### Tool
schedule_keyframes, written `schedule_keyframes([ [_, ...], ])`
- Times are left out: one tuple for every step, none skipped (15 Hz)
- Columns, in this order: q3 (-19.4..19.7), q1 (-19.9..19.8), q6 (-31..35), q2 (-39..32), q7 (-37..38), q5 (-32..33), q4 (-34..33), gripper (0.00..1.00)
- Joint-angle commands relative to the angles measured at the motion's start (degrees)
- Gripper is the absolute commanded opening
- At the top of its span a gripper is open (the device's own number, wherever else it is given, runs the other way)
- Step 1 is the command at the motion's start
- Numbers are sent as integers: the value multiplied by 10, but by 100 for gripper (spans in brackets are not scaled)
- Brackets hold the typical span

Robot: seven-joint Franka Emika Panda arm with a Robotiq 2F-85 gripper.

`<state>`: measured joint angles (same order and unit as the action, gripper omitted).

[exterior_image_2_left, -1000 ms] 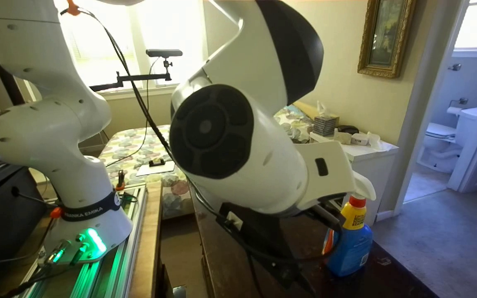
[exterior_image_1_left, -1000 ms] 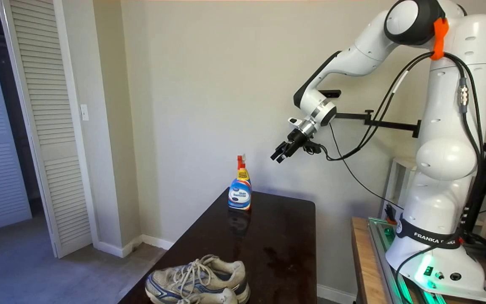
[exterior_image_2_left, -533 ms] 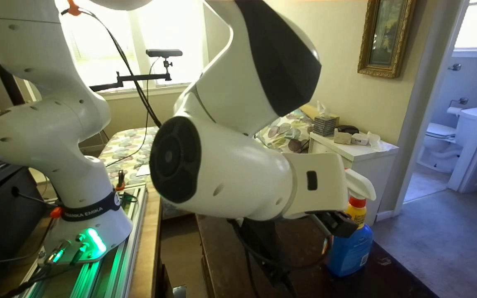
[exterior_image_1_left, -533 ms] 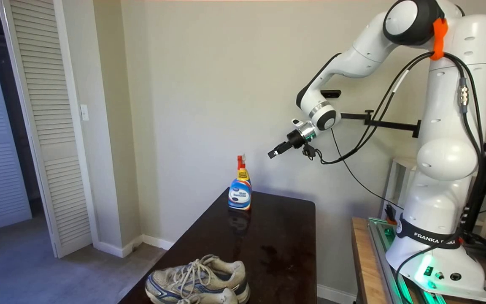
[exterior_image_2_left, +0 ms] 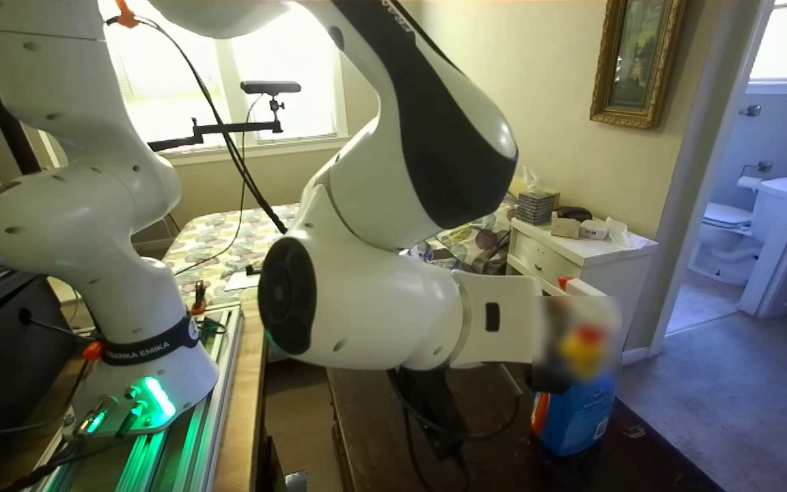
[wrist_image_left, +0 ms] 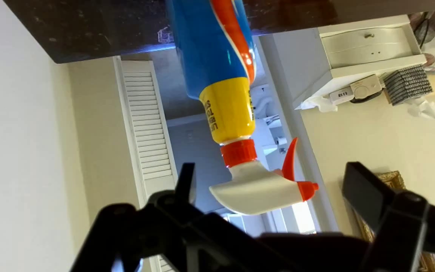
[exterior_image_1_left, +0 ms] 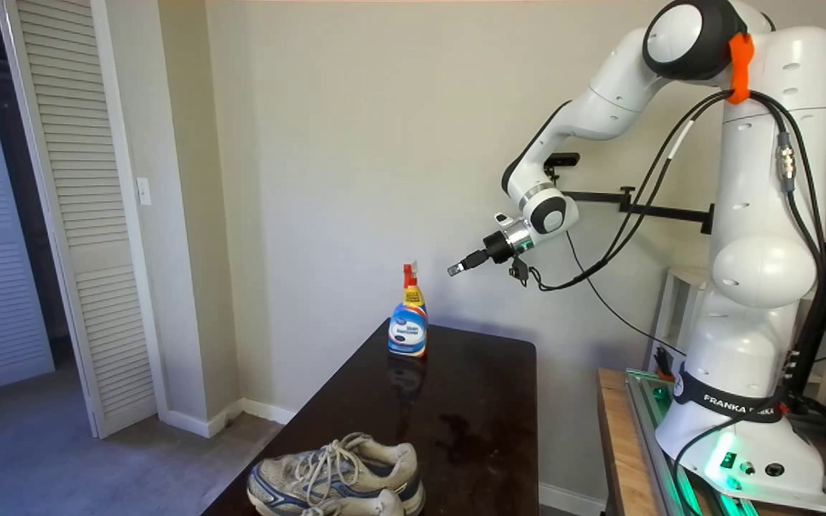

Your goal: Move the blue bottle forwards

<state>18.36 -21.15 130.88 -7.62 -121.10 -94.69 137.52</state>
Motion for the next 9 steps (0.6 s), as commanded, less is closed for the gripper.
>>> schedule_keyframes([
  [-6, 19, -15, -11, -46, -49, 14, 100],
  [-7, 23, -19, -13, -53, -61, 17, 100],
  [-7, 26, -19, -15, -63, -74, 18, 100],
  [-5, 26, -20, -14, -79, -99, 20, 100],
  [-3, 26, -24, -15, -91, -119, 21, 100],
  [1, 24, -27, -15, -111, -143, 24, 100],
  [5, 22, -32, -15, -137, -169, 29, 100],
  [8, 20, -39, -17, -171, -195, 35, 100],
  [11, 23, -32, -32, -191, -203, 33, 100],
])
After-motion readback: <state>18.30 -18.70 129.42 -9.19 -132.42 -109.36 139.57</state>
